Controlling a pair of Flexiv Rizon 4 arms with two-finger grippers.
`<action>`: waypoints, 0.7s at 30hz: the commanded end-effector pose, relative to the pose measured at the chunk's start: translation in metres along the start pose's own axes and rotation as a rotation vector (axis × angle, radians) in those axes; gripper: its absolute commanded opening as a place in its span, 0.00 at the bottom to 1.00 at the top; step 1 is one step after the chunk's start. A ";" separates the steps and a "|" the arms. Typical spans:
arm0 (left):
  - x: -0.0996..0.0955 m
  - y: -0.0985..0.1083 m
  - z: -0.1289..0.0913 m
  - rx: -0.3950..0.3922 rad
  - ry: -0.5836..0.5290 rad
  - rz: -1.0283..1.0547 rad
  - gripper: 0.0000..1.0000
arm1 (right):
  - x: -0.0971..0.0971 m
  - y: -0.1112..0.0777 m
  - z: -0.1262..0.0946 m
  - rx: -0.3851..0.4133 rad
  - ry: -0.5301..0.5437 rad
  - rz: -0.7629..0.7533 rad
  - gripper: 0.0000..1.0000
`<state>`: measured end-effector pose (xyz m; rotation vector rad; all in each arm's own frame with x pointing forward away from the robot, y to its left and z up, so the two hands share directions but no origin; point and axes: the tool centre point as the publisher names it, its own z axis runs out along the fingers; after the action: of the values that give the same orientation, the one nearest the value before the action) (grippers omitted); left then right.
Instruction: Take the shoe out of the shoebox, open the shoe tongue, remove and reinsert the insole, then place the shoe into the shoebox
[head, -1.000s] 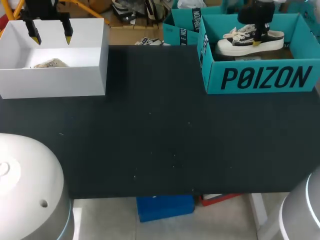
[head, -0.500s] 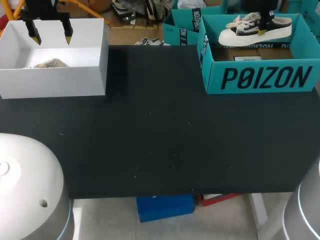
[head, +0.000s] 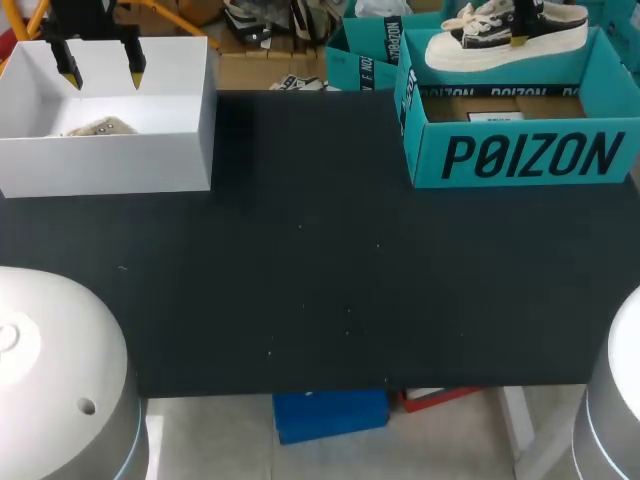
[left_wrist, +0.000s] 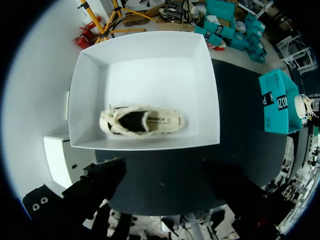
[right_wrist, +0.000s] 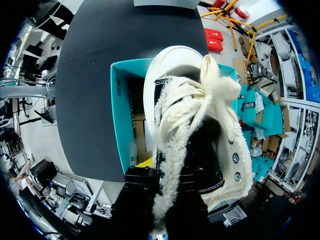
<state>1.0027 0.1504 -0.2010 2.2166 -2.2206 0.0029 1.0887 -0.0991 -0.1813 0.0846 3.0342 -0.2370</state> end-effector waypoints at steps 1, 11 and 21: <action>0.000 0.001 -0.001 -0.001 -0.002 -0.001 1.00 | 0.049 0.034 -0.054 0.049 -0.154 0.024 0.00; 0.000 0.001 -0.001 -0.001 -0.002 -0.001 1.00 | 0.130 0.167 -0.097 0.048 -0.187 0.094 0.00; 0.000 0.001 -0.001 -0.001 -0.002 -0.001 1.00 | 0.200 0.274 -0.066 -0.012 -0.166 0.119 0.00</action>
<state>1.0027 0.1503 -0.2010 2.2166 -2.2207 0.0029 0.9134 0.1588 -0.1583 0.2335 2.9370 -0.1622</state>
